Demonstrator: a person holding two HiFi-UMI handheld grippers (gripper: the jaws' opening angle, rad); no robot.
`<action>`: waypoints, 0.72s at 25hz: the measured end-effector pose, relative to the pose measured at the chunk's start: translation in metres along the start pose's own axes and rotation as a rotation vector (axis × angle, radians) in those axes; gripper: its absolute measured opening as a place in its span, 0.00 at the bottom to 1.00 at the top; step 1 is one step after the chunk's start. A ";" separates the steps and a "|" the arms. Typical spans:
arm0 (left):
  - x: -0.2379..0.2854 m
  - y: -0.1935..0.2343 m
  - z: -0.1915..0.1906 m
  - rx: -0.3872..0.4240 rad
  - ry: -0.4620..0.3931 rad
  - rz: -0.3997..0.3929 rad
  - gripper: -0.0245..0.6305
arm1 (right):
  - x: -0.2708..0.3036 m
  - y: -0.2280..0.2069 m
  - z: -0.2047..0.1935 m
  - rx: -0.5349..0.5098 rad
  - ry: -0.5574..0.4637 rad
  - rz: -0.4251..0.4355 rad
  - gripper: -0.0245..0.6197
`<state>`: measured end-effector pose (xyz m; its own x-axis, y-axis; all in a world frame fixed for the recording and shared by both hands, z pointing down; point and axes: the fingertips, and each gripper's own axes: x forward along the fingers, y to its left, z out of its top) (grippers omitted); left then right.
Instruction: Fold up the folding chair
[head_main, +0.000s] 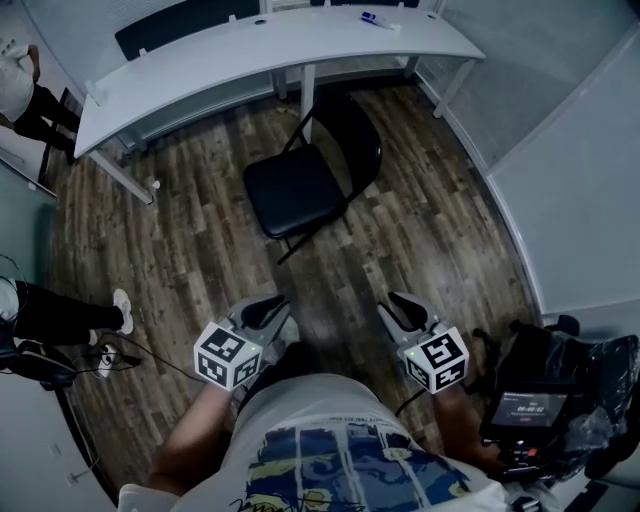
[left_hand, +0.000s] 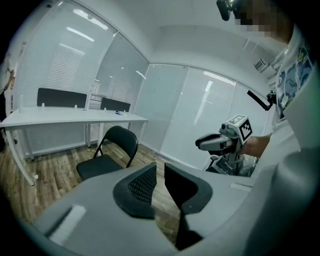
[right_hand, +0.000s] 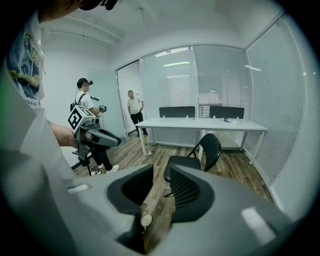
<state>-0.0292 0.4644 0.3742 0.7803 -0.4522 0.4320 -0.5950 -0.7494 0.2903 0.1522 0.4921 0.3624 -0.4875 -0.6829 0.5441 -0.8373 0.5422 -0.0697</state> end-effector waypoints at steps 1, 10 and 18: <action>0.000 0.009 0.003 -0.002 -0.002 0.002 0.12 | 0.009 -0.002 0.005 -0.003 0.004 0.002 0.18; 0.001 0.086 0.017 -0.011 0.002 0.000 0.13 | 0.082 -0.012 0.053 -0.025 0.017 -0.003 0.19; 0.005 0.125 0.023 -0.027 -0.004 -0.008 0.13 | 0.115 -0.015 0.075 -0.037 0.045 -0.007 0.19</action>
<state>-0.0955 0.3569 0.3929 0.7860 -0.4477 0.4263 -0.5933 -0.7400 0.3168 0.0902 0.3682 0.3632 -0.4692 -0.6644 0.5818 -0.8306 0.5558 -0.0352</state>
